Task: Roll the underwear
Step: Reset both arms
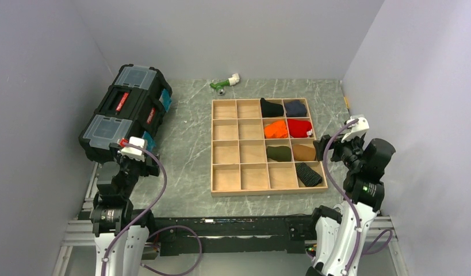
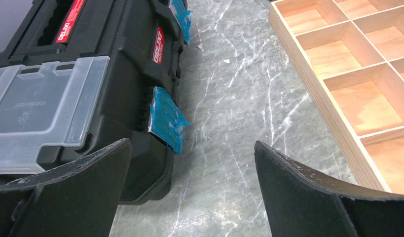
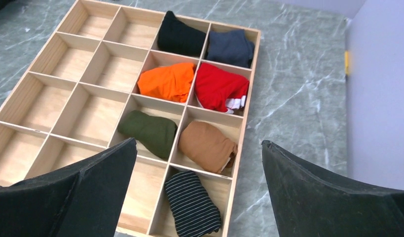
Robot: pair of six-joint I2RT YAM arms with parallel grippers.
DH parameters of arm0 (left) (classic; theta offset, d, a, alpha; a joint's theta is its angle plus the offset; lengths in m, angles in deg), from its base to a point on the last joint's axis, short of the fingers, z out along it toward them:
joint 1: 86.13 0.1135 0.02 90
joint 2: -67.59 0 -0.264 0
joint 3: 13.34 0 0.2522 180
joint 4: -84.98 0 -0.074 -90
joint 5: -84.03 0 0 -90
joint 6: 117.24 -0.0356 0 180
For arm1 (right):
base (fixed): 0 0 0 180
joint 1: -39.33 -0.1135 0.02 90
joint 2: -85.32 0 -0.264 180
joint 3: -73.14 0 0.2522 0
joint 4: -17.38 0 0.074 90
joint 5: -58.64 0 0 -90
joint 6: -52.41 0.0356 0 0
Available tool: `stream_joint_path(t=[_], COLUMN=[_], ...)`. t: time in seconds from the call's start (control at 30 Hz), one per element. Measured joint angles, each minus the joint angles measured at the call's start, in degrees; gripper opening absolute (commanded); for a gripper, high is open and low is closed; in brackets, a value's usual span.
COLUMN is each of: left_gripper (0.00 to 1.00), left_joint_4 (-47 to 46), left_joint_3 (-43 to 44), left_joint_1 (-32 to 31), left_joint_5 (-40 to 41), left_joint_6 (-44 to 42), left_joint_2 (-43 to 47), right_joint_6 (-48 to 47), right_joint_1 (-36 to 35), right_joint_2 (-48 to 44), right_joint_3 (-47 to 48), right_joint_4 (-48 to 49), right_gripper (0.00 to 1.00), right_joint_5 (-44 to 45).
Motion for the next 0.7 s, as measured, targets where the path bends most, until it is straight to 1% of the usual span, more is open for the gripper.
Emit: stream_joint_path(t=[0.17, 0.37, 0.7], left_gripper=[0.99, 0.99, 0.99], left_joint_4=[0.04, 0.02, 0.02], left_joint_3=[-0.57, -0.57, -0.57], left_joint_1=[0.57, 1.66, 2.86], left_joint_5=[-1.46, -3.32, -3.82], left_joint_6=[-0.46, -1.49, -1.9], left_joint_2=[0.44, 0.44, 0.42], right_joint_6=[-1.29, -2.19, -3.34], right_joint_1=[0.0, 0.0, 0.0], right_joint_2=[-2.51, -1.03, 0.46], right_joint_3=[0.02, 0.02, 0.02], right_joint_4=[0.02, -0.2, -1.92], right_gripper=[1.0, 1.0, 1.0], right_joint_5=[0.57, 0.81, 0.83])
